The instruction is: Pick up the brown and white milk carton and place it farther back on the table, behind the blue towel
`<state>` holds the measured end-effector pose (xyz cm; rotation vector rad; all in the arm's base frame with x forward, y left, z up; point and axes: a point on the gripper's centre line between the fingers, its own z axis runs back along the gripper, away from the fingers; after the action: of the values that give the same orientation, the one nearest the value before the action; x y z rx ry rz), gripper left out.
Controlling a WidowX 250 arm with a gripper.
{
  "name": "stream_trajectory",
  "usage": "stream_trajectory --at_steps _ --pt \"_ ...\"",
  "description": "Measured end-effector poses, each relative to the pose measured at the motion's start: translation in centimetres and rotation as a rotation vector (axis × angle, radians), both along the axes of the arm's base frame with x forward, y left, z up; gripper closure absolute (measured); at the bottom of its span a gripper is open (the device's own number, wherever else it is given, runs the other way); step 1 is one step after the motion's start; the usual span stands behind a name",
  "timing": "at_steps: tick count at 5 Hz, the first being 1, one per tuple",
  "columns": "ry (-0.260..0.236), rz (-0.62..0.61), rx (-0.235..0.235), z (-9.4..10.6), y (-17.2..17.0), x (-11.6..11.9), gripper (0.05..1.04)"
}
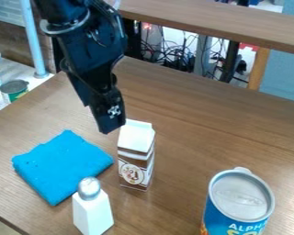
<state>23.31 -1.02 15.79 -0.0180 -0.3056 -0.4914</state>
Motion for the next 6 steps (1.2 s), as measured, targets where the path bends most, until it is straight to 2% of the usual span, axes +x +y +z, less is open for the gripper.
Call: stream_trajectory --at_steps 1,2,3,4,6 --pt "0.015 -0.168 0.027 -0.4 -0.2 1.7 0.083" --pt "0.015 -0.375 0.112 -0.7 0.0 3.3 0.083" --pt "0.010 -0.569 0.194 -1.8 -1.2 4.8 0.083" --pt "0.065 -0.691 0.216 -2.9 -1.9 5.8 0.083" --pt "0.178 -0.772 0.198 -4.4 -3.1 6.3 0.083"
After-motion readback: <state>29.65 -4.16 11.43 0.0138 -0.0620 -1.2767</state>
